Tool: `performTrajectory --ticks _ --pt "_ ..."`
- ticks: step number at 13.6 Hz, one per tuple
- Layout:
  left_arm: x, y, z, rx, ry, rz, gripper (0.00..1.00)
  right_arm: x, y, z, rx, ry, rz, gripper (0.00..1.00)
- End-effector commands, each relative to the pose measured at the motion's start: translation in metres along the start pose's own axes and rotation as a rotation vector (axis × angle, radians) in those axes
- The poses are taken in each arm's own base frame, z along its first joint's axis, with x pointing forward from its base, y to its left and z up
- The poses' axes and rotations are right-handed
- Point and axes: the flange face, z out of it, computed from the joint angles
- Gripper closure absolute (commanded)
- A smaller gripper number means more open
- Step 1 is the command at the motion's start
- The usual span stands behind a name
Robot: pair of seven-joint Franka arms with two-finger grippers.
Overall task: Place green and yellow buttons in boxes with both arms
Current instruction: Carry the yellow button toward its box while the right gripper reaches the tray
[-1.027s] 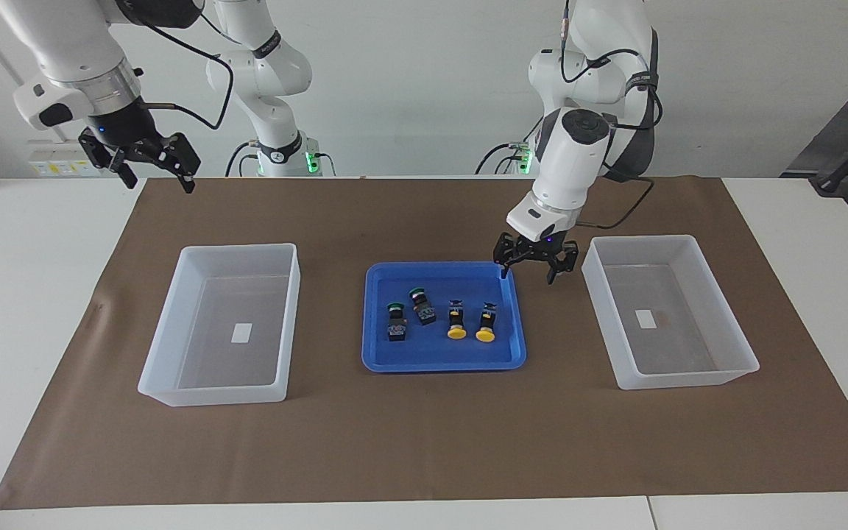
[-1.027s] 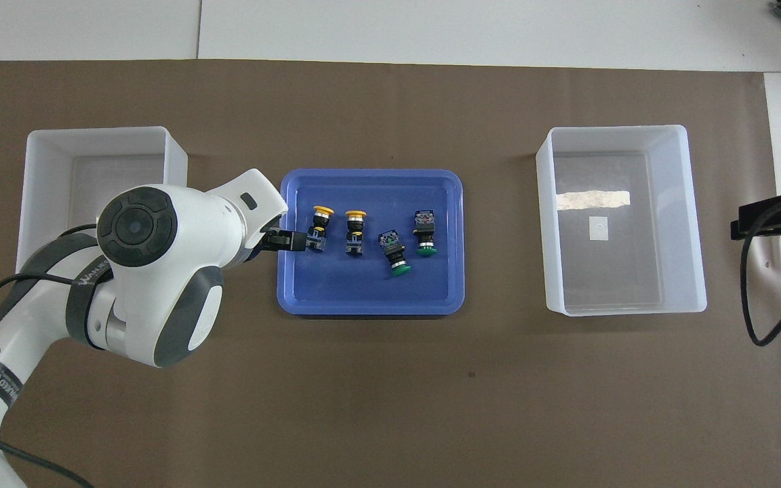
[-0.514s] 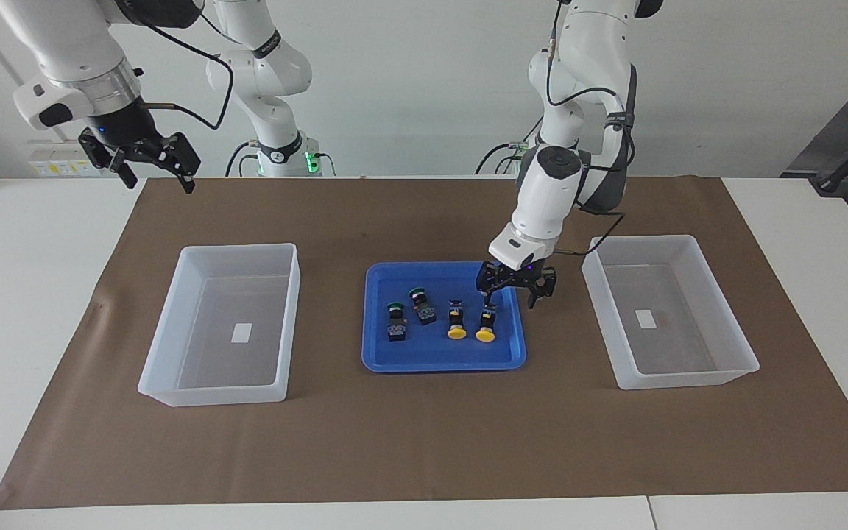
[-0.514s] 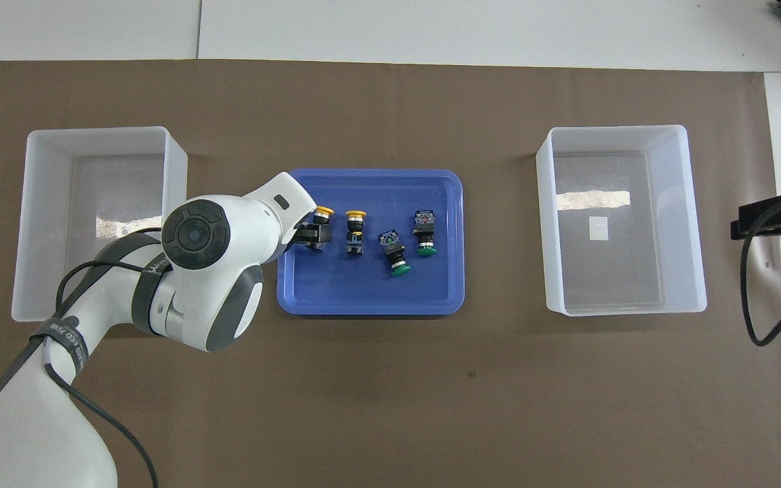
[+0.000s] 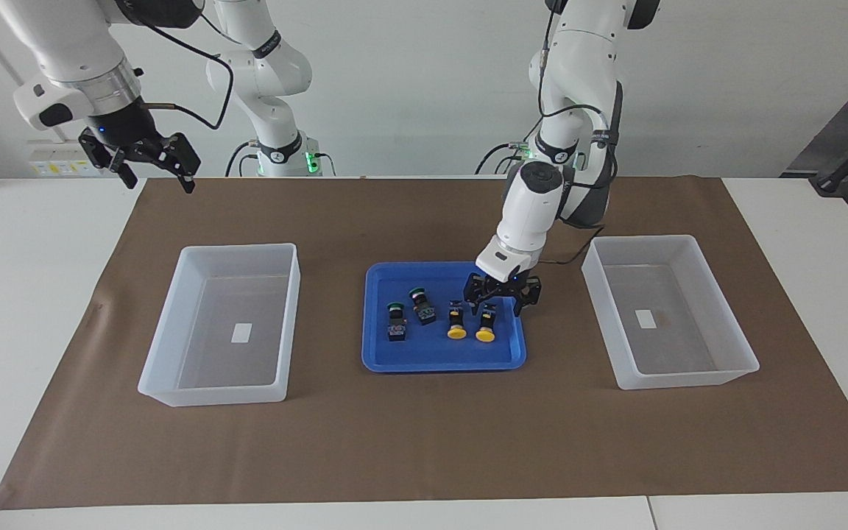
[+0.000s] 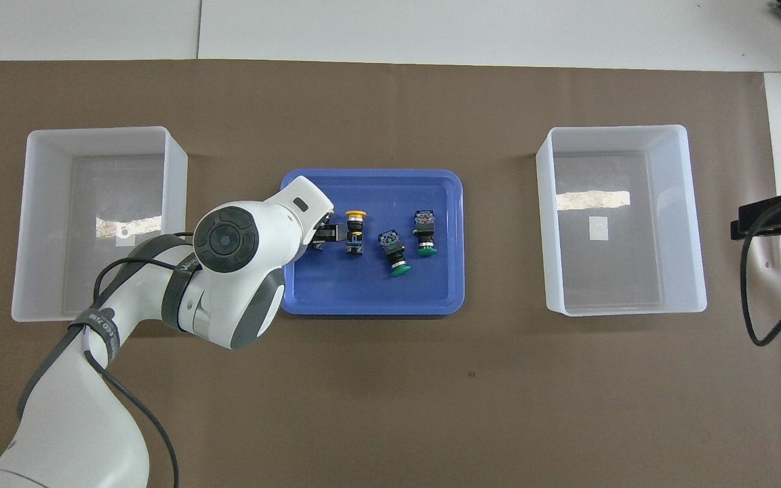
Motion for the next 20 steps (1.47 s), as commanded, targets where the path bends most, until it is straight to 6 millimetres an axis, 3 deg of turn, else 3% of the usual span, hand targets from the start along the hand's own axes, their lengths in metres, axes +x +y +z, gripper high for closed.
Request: performTrajectory --ticks 1,8,9,11,14,16,20 --pt "-0.003 0.012 0.005 0.003 0.010 -0.012 0.07 -0.003 0.002 0.001 0.000 -0.004 -0.008 0.00" --pt "-0.010 0.012 0.009 0.018 -0.019 -0.040 0.94 -0.003 0.002 0.002 0.000 -0.007 -0.008 0.00" --pt "-0.008 0.014 0.006 0.025 -0.034 -0.038 1.00 -0.003 0.001 0.002 0.000 -0.007 -0.008 0.00" --pt "-0.001 0.014 -0.011 0.024 -0.028 -0.042 1.00 -0.002 -0.007 0.002 0.018 0.008 -0.022 0.00" --pt "0.013 0.004 -0.058 0.002 0.023 -0.059 1.00 0.011 -0.053 0.022 0.048 0.061 -0.086 0.00" --pt "0.025 -0.021 -0.088 0.002 0.046 -0.087 1.00 0.015 -0.093 0.043 0.056 0.096 -0.098 0.00" --pt "0.061 -0.094 -0.126 0.043 0.034 -0.146 1.00 0.048 -0.184 0.122 0.117 0.089 -0.078 0.00"
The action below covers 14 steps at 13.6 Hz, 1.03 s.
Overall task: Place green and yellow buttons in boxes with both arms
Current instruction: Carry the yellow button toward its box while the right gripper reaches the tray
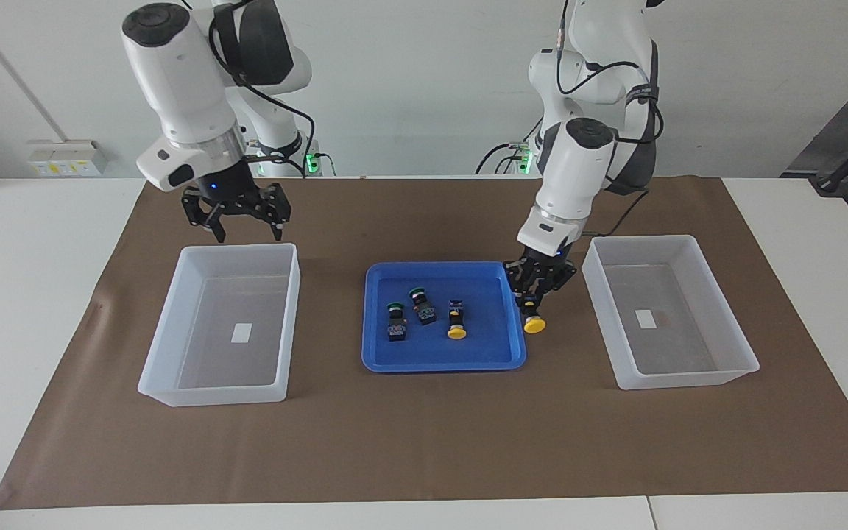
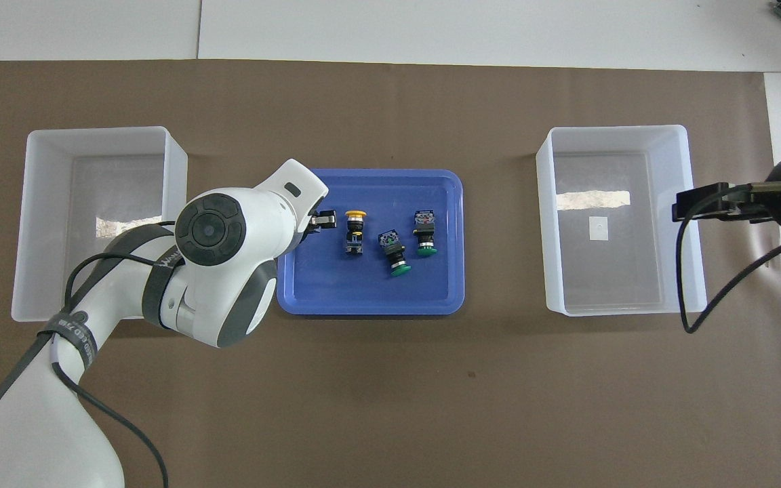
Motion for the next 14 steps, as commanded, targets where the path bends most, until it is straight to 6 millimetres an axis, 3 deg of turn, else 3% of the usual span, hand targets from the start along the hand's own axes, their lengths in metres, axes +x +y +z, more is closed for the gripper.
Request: performTrajectory --ticks 1,6,9,11,13,14 --pt "0.029 -0.047 -0.018 0.050 -0.005 -0.021 1.00 0.019 -0.039 0.052 0.060 0.010 0.028 0.00" --pt "0.073 -0.144 -0.033 0.093 0.081 0.065 1.00 0.020 -0.140 0.130 0.079 0.077 -0.059 0.00" --pt "0.085 -0.189 -0.036 0.116 0.125 0.135 1.00 0.019 -0.167 0.169 0.083 0.119 -0.087 0.00" --pt "0.085 -0.217 -0.034 0.135 0.117 0.187 1.00 0.015 -0.188 0.207 0.082 0.139 -0.122 0.00" --pt "0.085 -0.236 -0.025 0.143 0.100 0.192 1.00 0.007 -0.195 0.222 0.063 0.122 -0.155 0.00" --pt "0.082 -0.241 -0.008 0.145 0.073 0.191 1.00 0.005 -0.194 0.226 0.052 0.115 -0.166 0.00"
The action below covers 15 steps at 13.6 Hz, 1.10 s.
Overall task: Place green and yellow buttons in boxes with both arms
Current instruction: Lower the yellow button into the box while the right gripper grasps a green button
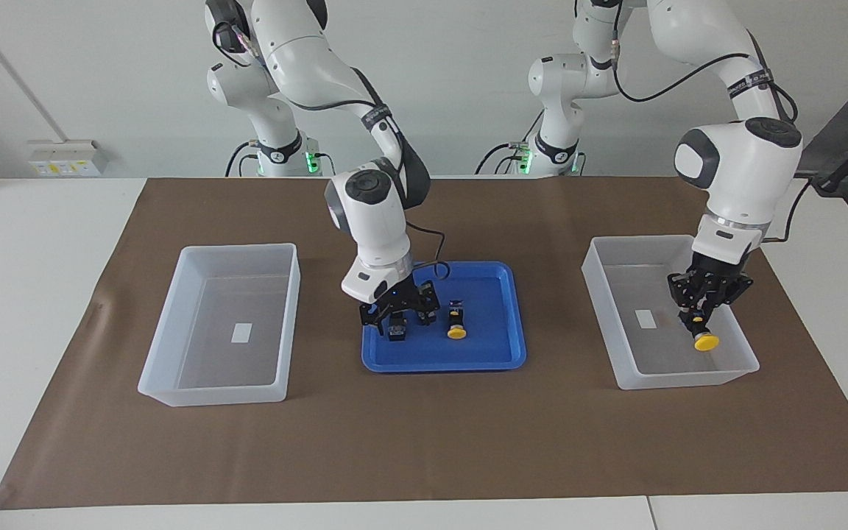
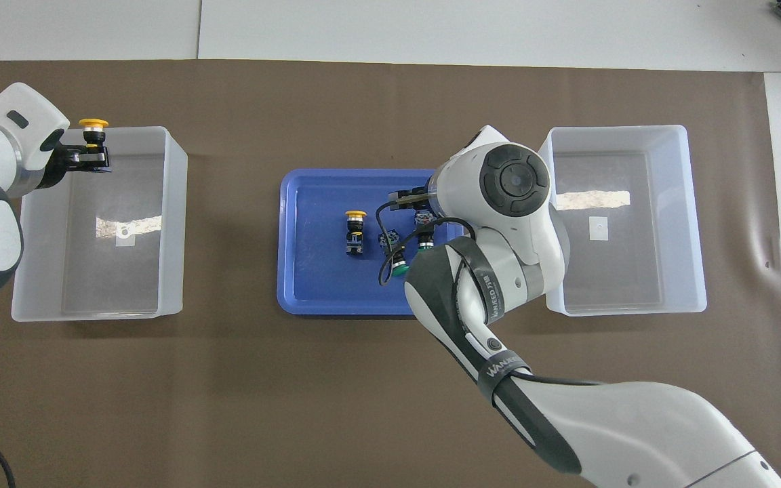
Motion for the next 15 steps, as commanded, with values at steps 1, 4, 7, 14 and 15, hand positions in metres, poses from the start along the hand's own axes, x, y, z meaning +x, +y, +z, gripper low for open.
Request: performTrajectory --ticks 1,4,7,14,15 --pt "-0.004 -0.004 0.036 0.008 -0.025 0.033 1.00 0.003 0.005 0.002 -0.026 0.004 -0.022 0.00" --pt "-0.008 -0.003 0.068 0.008 -0.041 0.041 1.00 -0.011 0.014 0.018 -0.056 -0.022 -0.045 0.00" --pt "-0.008 0.007 0.102 0.006 -0.034 0.051 1.00 -0.015 0.012 0.021 -0.058 -0.030 -0.047 0.11" --pt "-0.010 0.010 0.123 0.007 0.001 0.053 0.00 -0.024 0.011 0.029 -0.063 -0.052 -0.040 1.00" --pt "-0.009 0.013 0.121 0.005 0.005 0.054 0.00 -0.020 0.008 0.023 -0.060 -0.044 -0.042 1.00"
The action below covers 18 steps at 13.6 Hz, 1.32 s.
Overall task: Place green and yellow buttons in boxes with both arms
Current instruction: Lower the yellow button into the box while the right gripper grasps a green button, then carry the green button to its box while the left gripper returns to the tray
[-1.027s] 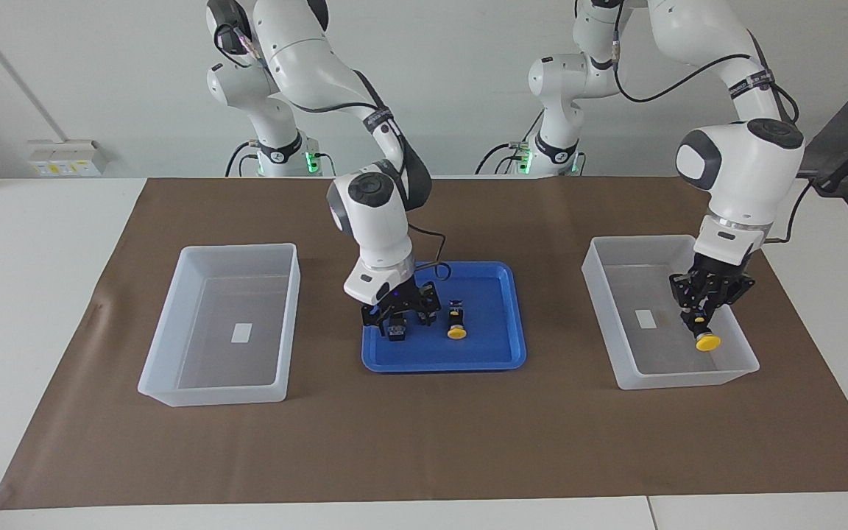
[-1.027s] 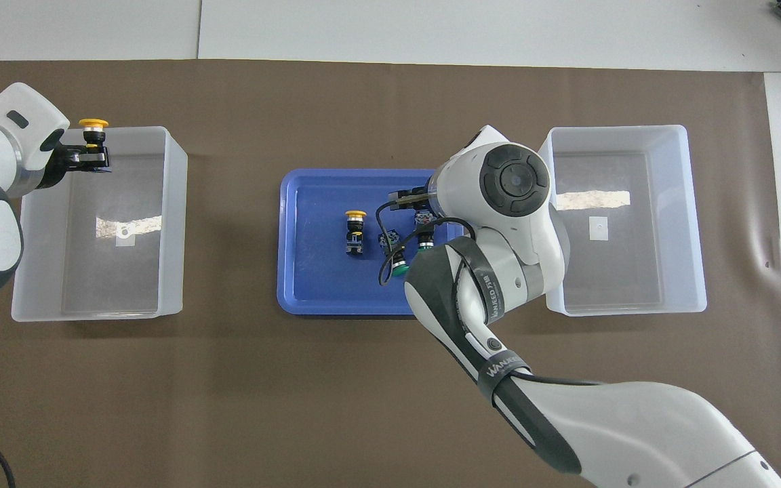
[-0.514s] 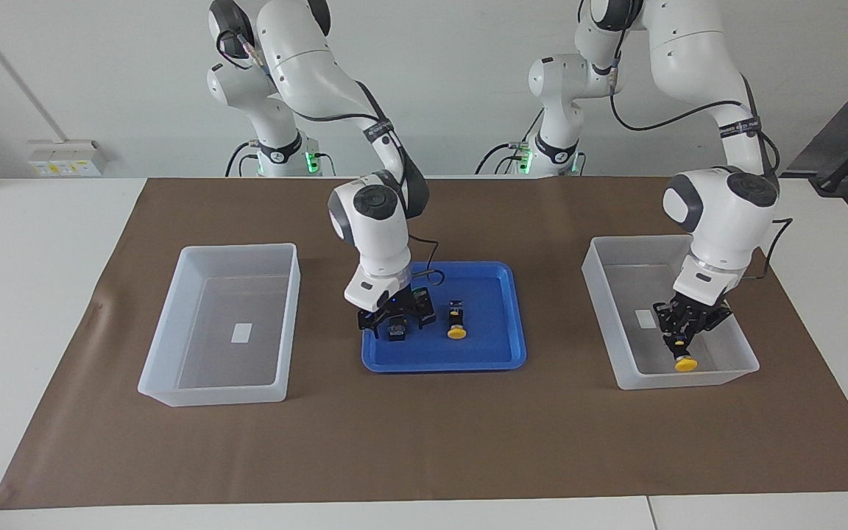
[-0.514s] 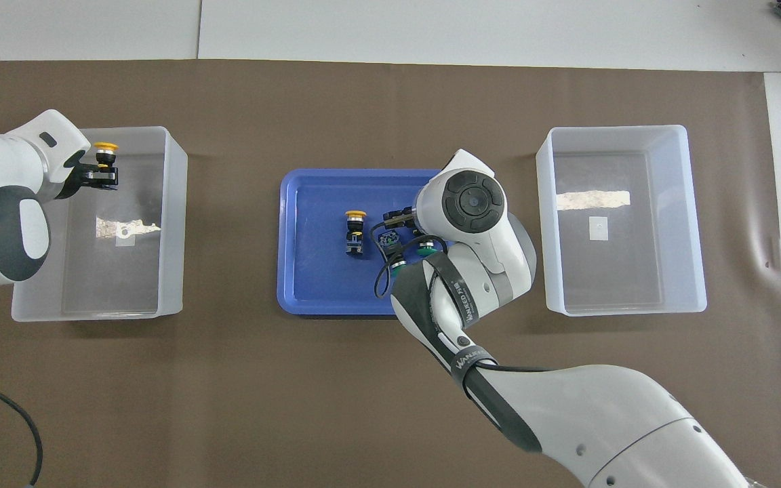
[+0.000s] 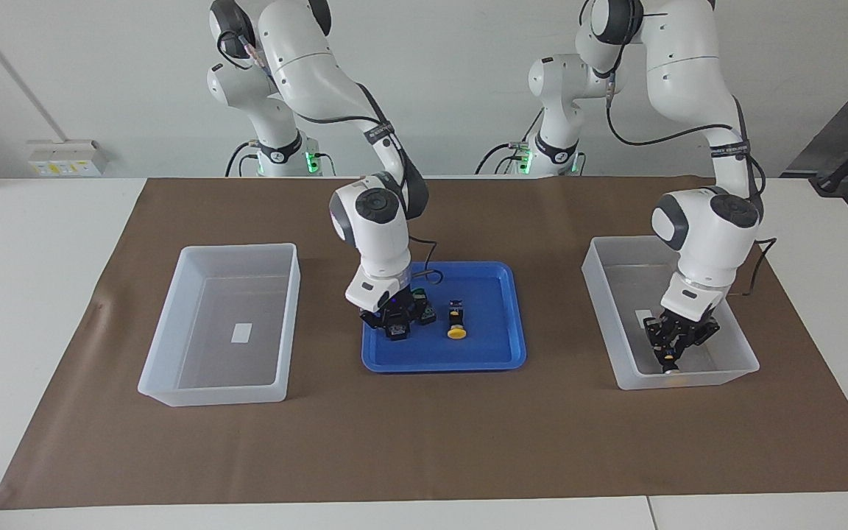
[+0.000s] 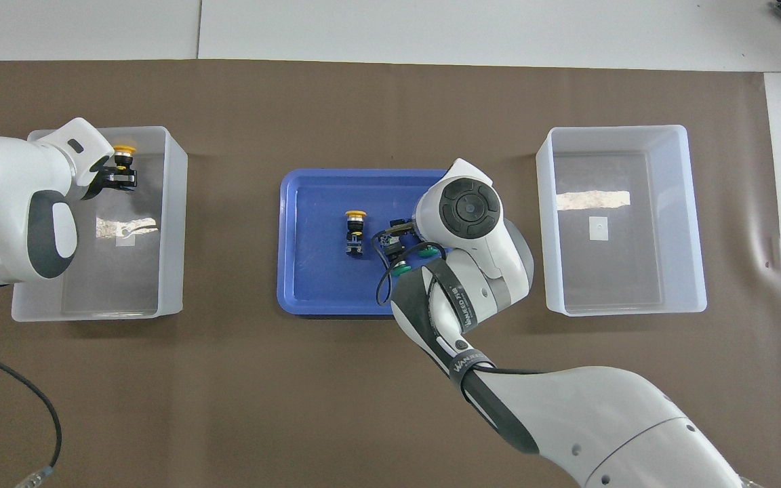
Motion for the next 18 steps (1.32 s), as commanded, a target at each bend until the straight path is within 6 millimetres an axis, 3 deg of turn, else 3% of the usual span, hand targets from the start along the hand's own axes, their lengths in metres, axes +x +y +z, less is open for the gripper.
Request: performTrajectory --ticks 1,2,4,6,7,9,13,16,18 --pt "0.007 0.004 -0.002 0.008 0.032 0.014 0.00 0.005 -0.004 -0.016 0.004 0.021 -0.003 1.00" --pt "0.008 0.004 -0.008 0.007 0.030 0.012 0.00 0.011 0.003 -0.028 0.008 0.018 0.014 1.00" --pt "0.013 0.003 -0.035 0.009 0.056 0.009 0.00 0.023 0.020 -0.073 0.018 0.029 0.050 1.00" --pt "0.017 0.004 -0.072 0.004 0.046 0.010 0.00 0.033 0.059 -0.119 0.012 0.026 0.100 1.00" --pt "0.018 0.014 -0.088 -0.004 0.033 0.025 0.00 0.035 0.085 -0.138 0.009 0.025 0.125 1.00" --pt "0.020 0.028 -0.116 -0.015 0.009 0.043 0.00 0.038 0.135 -0.156 -0.006 0.018 0.131 1.00" --pt "0.025 0.093 -0.132 -0.044 -0.054 0.045 0.00 0.026 0.247 -0.142 -0.034 -0.020 0.063 1.00" --pt "0.018 0.148 -0.132 -0.064 -0.069 0.078 0.00 0.000 0.304 -0.108 -0.044 -0.034 0.033 1.00" --pt "0.013 0.181 -0.131 -0.075 -0.074 0.038 0.00 -0.018 0.324 -0.081 -0.054 -0.018 0.004 1.00"
